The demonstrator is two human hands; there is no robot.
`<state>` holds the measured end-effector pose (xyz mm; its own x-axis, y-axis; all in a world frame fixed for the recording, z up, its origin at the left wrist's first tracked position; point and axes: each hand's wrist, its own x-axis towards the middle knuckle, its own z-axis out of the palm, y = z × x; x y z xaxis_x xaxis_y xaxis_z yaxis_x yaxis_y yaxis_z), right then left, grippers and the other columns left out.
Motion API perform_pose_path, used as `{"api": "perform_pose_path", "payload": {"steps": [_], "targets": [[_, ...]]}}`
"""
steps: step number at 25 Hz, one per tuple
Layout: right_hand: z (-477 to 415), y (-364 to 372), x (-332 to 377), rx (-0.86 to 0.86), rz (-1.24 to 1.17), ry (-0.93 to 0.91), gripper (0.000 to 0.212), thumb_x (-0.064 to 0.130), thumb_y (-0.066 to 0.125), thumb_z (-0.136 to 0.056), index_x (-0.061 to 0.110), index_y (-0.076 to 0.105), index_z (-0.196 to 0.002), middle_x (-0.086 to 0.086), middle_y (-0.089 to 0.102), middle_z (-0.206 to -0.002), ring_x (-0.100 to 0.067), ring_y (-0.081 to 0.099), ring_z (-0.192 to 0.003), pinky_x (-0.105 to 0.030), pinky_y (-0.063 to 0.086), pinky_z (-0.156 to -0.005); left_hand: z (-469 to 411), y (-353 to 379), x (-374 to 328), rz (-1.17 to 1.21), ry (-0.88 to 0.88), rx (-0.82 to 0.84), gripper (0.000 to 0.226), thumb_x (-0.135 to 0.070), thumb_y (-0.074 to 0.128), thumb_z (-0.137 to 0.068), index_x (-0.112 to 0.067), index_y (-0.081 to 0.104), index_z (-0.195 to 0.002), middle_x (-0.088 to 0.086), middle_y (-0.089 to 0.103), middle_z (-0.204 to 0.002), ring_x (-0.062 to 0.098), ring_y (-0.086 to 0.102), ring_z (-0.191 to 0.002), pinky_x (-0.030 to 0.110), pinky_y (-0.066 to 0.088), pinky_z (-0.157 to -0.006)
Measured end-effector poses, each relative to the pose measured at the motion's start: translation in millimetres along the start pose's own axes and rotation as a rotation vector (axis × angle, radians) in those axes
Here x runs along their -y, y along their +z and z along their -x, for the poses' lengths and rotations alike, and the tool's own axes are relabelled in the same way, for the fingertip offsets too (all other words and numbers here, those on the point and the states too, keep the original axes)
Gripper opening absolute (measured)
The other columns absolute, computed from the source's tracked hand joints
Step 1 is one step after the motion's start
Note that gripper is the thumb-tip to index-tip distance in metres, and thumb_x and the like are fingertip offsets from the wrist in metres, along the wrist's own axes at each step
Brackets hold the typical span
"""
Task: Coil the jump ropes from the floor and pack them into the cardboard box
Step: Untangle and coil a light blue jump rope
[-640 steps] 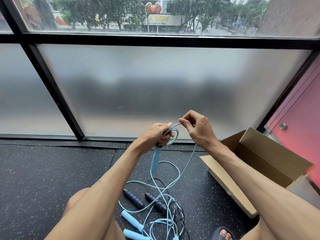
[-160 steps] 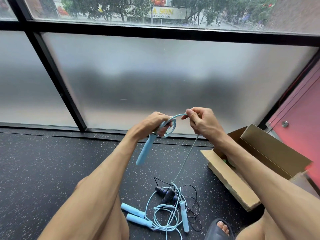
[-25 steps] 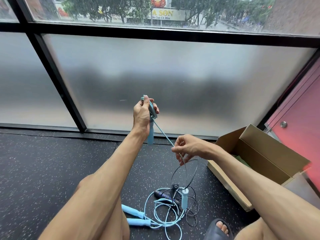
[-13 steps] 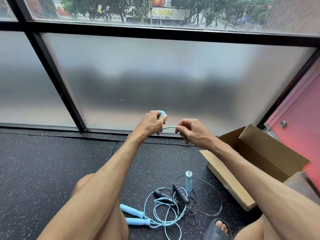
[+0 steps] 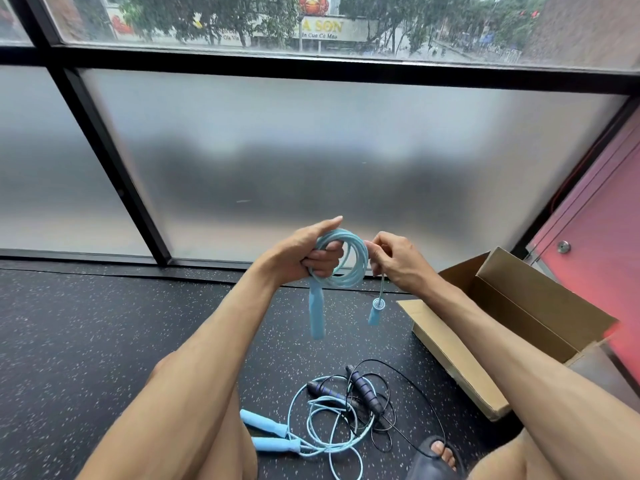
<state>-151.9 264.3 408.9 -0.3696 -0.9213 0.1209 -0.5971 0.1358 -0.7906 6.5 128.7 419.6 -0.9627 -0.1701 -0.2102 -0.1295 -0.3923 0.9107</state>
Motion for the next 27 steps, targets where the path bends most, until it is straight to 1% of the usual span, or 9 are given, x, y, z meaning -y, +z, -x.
{"api": "perform_pose_path", "payload": {"steps": [3, 6, 10, 13, 17, 20, 22, 24, 27], "targets": [[0.7, 4.7, -2.6, 0.085, -0.090, 0.096, 0.020, 0.022, 0.050, -0.102, 0.006, 0.055, -0.091, -0.013, 0.066, -0.071, -0.020, 0.064, -0.060, -0.030, 0.053, -0.059, 1.7, -3.6, -4.4, 0.247, 0.144, 0.003, 0.051, -0.043, 0.028, -0.105, -0.012, 0.047, -0.068, -0.006, 0.025, -0.042, 0.009, 0.019, -0.035, 0.024, 0.027, -0.042], [3.8, 9.4, -7.0, 0.176, -0.121, 0.200, 0.010, 0.015, 0.050, -0.102, 0.007, 0.050, -0.096, -0.015, 0.069, -0.075, -0.025, 0.067, -0.065, -0.033, 0.056, -0.061, 2.3, -7.0, -8.2, 0.389, 0.273, -0.070, 0.049, -0.043, 0.025, -0.106, -0.009, 0.050, -0.082, -0.002, 0.034, -0.052, 0.012, 0.030, -0.043, 0.026, 0.036, -0.053], [10.2, 15.8, -5.7, 0.259, -0.146, 0.266, 0.008, 0.012, 0.054, -0.100, 0.006, 0.047, -0.100, -0.016, 0.070, -0.078, -0.029, 0.068, -0.070, -0.041, 0.058, -0.068, -2.8, -4.4, -10.5, 0.473, 0.436, -0.330, 0.046, -0.040, 0.027, -0.107, -0.006, 0.054, -0.091, 0.004, 0.043, -0.063, 0.017, 0.044, -0.053, 0.031, 0.040, -0.068], [11.7, 21.2, -2.2, 0.304, -0.124, 0.255, 0.014, 0.013, 0.059, -0.097, 0.005, 0.049, -0.101, -0.016, 0.071, -0.080, -0.028, 0.069, -0.071, -0.044, 0.057, -0.070, -7.4, -9.0, -9.0, 0.397, 0.576, -0.518, 0.040, -0.036, 0.034, -0.106, -0.003, 0.054, -0.096, 0.007, 0.050, -0.069, 0.020, 0.052, -0.057, 0.033, 0.045, -0.066], [12.7, 27.0, 5.7, 0.344, -0.127, 0.223, 0.012, 0.012, 0.058, -0.098, 0.005, 0.049, -0.101, -0.013, 0.066, -0.077, -0.022, 0.065, -0.061, -0.032, 0.055, -0.050, -10.2, -9.7, -1.7, -0.122, 0.623, -0.840, 0.037, -0.031, 0.041, -0.106, 0.001, 0.056, -0.096, 0.011, 0.057, -0.065, 0.019, 0.056, -0.052, 0.025, 0.047, -0.053], [11.9, 28.2, 11.4, 0.341, 0.021, 0.131, 0.008, 0.017, 0.056, -0.099, 0.009, 0.054, -0.098, -0.006, 0.062, -0.076, -0.013, 0.059, -0.054, -0.028, 0.047, -0.043, -15.3, -11.3, 6.9, -0.513, 0.579, -0.932, 0.034, -0.028, 0.045, -0.105, 0.002, 0.058, -0.093, 0.007, 0.060, -0.060, 0.015, 0.059, -0.048, 0.028, 0.052, -0.053], [11.9, 27.1, 14.0, 0.328, 0.120, 0.078, 0.012, 0.021, 0.053, -0.101, 0.010, 0.056, -0.099, -0.002, 0.060, -0.076, -0.011, 0.057, -0.053, -0.027, 0.046, -0.044, -20.0, -15.5, 14.8, -0.790, 0.475, -0.896, 0.032, -0.030, 0.049, -0.102, -0.005, 0.057, -0.085, 0.007, 0.062, -0.059, 0.020, 0.063, -0.051, 0.036, 0.055, -0.056], [12.0, 24.2, 15.3, 0.317, 0.245, 0.009, 0.015, 0.023, 0.050, -0.102, 0.011, 0.058, -0.099, 0.001, 0.060, -0.077, -0.012, 0.056, -0.058, -0.031, 0.048, -0.055, -23.2, -16.5, 22.9, -1.110, 0.299, -0.791, 0.035, -0.037, 0.050, -0.100, -0.008, 0.056, -0.081, 0.011, 0.066, -0.066, 0.029, 0.065, -0.061, 0.041, 0.055, -0.064], [11.3, 17.5, 13.7, 0.309, 0.466, -0.084, 0.014, 0.026, 0.046, -0.103, 0.017, 0.057, -0.098, -0.001, 0.063, -0.088, -0.017, 0.056, -0.073, -0.036, 0.047, -0.071, -20.4, -7.4, 28.9, -1.305, -0.003, -0.503, 0.046, -0.041, 0.041, -0.102, -0.005, 0.061, -0.079, 0.012, 0.067, -0.064, 0.025, 0.063, -0.055, 0.034, 0.054, -0.063]]}}
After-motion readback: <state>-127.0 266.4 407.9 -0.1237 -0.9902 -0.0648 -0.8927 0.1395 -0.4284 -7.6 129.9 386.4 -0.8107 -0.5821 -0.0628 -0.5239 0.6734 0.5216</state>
